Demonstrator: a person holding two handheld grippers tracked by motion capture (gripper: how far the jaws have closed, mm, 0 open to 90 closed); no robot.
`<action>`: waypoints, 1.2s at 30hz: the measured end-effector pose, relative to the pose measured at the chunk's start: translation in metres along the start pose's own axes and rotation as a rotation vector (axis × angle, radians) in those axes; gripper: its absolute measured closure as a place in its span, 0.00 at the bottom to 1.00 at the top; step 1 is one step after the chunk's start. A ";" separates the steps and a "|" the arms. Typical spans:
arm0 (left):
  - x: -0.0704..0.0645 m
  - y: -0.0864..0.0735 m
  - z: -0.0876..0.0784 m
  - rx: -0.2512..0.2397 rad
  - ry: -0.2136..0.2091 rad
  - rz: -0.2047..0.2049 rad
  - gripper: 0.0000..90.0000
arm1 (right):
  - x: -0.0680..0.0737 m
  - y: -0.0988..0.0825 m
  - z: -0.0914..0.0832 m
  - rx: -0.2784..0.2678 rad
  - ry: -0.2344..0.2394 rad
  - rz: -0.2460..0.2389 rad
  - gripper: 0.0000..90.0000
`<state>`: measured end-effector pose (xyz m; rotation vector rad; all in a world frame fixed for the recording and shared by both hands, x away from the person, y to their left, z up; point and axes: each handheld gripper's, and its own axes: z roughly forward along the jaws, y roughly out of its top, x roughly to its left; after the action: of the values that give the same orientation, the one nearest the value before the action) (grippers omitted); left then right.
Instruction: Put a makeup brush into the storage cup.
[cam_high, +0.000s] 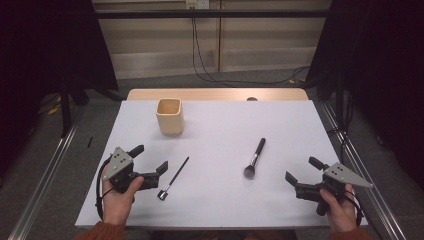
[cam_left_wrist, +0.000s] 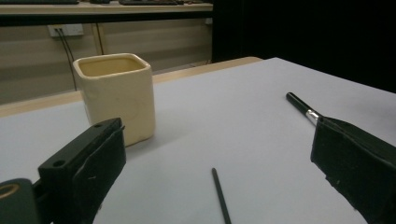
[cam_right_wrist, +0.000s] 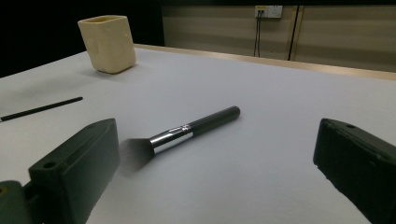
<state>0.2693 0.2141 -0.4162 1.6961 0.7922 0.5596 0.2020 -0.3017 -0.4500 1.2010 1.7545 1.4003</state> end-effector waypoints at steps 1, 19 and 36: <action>0.000 0.001 0.001 0.008 -0.003 -0.002 0.02 | 0.000 0.000 0.000 0.000 0.000 -0.001 0.00; -0.006 0.014 0.023 0.102 -0.048 -0.006 0.02 | 0.001 0.000 0.001 0.003 -0.007 -0.007 0.00; 0.000 0.018 0.039 0.286 -0.081 0.001 0.04 | 0.002 0.000 0.001 0.006 0.000 -0.008 0.00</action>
<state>0.3014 0.1861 -0.4089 1.9678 0.8425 0.3887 0.2024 -0.2995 -0.4501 1.1953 1.7633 1.3911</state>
